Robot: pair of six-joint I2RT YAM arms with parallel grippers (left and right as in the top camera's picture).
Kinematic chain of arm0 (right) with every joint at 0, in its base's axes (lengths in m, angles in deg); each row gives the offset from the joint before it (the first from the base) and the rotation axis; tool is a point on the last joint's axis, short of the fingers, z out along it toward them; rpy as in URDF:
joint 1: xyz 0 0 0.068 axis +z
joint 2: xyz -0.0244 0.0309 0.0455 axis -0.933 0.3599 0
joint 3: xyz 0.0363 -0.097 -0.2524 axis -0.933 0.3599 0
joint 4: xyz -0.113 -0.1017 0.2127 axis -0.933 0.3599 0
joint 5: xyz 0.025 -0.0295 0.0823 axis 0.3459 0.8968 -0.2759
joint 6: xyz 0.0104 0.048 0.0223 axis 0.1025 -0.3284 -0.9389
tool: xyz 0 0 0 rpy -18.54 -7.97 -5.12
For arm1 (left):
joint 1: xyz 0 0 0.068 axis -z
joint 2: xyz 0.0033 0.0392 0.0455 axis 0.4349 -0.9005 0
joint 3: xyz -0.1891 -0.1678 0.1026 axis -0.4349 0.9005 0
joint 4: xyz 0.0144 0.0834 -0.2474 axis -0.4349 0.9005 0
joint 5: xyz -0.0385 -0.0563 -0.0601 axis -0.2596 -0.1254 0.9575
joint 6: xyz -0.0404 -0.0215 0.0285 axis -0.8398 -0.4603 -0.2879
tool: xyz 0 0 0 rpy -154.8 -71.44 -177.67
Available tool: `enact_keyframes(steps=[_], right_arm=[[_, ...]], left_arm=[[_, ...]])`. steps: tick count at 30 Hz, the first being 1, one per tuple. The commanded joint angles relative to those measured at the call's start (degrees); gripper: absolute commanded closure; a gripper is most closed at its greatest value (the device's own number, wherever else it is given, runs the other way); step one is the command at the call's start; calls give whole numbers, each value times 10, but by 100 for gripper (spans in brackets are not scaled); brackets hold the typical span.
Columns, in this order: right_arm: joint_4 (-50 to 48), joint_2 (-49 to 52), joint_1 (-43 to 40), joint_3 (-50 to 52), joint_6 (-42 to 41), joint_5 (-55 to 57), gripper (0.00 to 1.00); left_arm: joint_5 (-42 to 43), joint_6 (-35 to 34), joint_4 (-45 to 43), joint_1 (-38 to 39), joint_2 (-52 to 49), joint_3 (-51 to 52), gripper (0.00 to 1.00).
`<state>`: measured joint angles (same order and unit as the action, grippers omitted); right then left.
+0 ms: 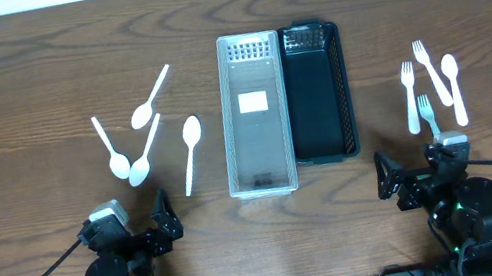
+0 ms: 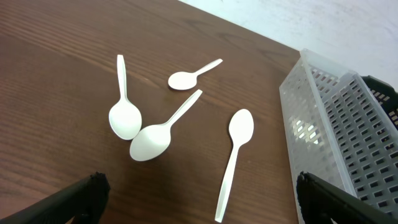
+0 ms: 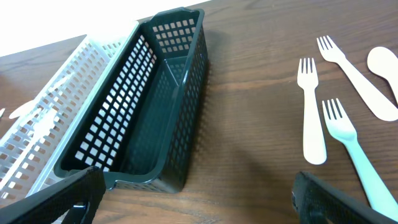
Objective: Pack container
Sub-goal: 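Raise both arms from rest toward the cutlery on each side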
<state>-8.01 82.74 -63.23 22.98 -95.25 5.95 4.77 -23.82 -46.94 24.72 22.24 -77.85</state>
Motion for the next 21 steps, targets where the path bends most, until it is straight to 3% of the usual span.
enact_keyframes(steps=[1,21], right_arm=[[25,1,-5,-15,11,6,1],[61,1,-5,-15,11,6,1]], left_arm=[[8,-3,57,1,3,-6,2],[8,-3,71,1,3,-6,2]])
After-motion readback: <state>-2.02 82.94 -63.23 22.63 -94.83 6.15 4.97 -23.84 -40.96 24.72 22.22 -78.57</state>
